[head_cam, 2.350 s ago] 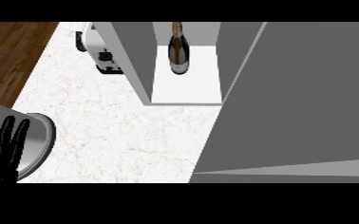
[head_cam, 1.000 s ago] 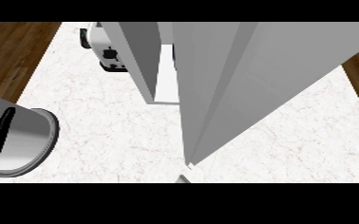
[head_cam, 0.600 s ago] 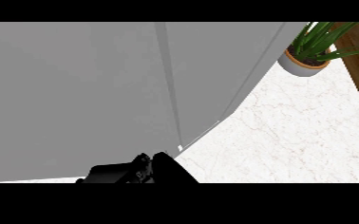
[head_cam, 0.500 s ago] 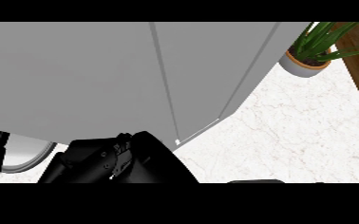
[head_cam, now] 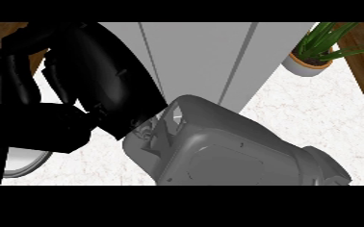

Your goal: Pick up the wine, place it into the cabinet and close the cabinet

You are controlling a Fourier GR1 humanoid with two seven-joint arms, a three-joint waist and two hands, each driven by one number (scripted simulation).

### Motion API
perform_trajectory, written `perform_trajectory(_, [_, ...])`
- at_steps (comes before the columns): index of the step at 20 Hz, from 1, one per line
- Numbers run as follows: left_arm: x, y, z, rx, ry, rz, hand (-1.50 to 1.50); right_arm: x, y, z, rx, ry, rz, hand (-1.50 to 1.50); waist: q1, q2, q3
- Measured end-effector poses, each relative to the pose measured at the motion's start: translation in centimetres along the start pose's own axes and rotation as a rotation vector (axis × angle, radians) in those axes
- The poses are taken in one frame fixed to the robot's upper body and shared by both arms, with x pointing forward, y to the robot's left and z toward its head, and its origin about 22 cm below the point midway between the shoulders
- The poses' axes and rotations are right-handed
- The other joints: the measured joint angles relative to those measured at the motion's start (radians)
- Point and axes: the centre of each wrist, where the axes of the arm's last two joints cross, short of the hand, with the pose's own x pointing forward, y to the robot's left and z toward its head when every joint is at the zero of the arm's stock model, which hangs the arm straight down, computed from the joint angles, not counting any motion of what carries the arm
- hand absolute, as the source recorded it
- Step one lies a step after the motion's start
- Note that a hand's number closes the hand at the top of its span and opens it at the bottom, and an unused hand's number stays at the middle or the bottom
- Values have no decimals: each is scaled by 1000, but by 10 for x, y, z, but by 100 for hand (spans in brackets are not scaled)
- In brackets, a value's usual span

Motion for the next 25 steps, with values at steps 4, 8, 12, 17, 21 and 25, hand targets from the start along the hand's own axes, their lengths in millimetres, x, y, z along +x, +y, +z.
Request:
perform_trajectory(4, [1, 1, -2, 10, 2, -5, -150, -15, -19, -24, -47, 21, 27, 150, -8, -1, 0])
perform_trajectory(8, [1, -3, -5, 10, 5, -12, -150, -29, -37, -38, -43, 34, 21, 150, -12, -9, -1])
perform_trajectory(12, [-2, 1, -1, 11, 7, -13, -150, -41, -45, -45, -22, 15, 33, 150, -8, -23, -1])
perform_trajectory(17, [2, 1, -5, 0, 3, -15, -150, -51, -56, -48, 7, -4, 39, 150, -1, -36, -5])
perform_trajectory(21, [5, 0, -5, -6, 3, -16, -150, -58, -64, -48, 19, -30, 75, 150, 6, -43, -9])
perform_trajectory(25, [2, -4, -6, -6, -4, -16, -150, -62, -67, -48, 32, -50, 112, 150, 4, -46, -11])
